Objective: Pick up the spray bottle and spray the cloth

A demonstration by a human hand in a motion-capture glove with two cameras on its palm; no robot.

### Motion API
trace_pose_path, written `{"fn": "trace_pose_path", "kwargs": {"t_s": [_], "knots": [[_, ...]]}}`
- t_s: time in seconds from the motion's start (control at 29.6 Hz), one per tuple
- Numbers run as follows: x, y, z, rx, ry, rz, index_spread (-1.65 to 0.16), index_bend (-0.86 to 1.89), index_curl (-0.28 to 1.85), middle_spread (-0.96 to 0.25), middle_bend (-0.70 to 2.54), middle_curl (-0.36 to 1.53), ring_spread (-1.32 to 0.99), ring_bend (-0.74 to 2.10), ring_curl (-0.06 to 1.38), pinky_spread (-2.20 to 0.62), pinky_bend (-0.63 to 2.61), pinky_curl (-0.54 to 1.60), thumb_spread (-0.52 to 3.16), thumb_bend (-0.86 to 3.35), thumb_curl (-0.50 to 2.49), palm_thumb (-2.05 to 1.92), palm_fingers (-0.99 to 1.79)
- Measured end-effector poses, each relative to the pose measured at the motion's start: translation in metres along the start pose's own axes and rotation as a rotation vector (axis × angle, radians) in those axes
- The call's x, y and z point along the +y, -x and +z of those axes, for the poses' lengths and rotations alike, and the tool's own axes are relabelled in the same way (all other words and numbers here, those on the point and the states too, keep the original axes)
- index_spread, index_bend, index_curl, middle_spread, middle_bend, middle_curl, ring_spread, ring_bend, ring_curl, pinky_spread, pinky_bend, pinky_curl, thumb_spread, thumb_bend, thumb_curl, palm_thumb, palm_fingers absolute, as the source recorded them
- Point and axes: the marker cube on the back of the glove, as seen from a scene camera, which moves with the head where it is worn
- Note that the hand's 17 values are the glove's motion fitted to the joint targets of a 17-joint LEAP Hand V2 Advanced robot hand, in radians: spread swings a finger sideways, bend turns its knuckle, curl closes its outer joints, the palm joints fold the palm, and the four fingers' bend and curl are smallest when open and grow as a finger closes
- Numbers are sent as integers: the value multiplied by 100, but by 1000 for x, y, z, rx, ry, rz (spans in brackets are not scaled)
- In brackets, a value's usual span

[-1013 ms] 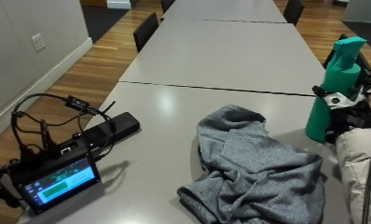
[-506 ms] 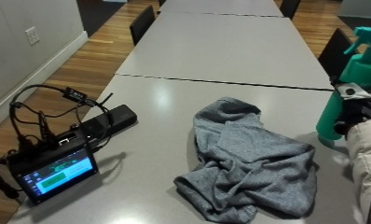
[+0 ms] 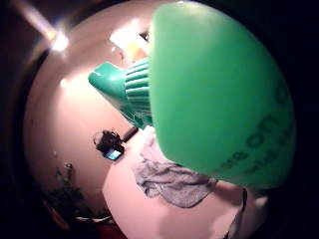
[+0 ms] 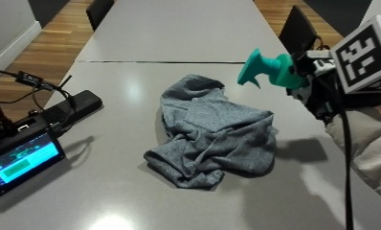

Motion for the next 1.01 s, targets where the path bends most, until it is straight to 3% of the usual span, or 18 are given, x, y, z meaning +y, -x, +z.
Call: {"fn": "trace_pose_path", "kwargs": {"t_s": [0.14, 0.37, 0.51, 0.74, 1.01], "knots": [[2, 29, 13, 154, 58, -148, -28, 14, 38, -13, 35, 43, -15, 47, 41, -13, 32, 37, 47, 3, 59, 122, 91], [10, 41, 29, 201, 119, -182, -28, 14, 38, -13, 33, 45, -15, 46, 42, -15, 30, 38, 46, 0, 60, 124, 92], [13, 59, 24, -70, 115, -128, -28, 13, 38, -13, 32, 46, -15, 45, 42, -15, 29, 39, 45, -1, 61, 124, 92], [13, 116, 7, -669, 107, 89, -27, 13, 37, -13, 31, 47, -15, 44, 43, -15, 28, 40, 44, -1, 63, 124, 93], [41, 254, 27, -1124, 330, 100, -27, 12, 37, -13, 30, 48, -15, 43, 44, -15, 27, 41, 43, -1, 64, 124, 92]]}}
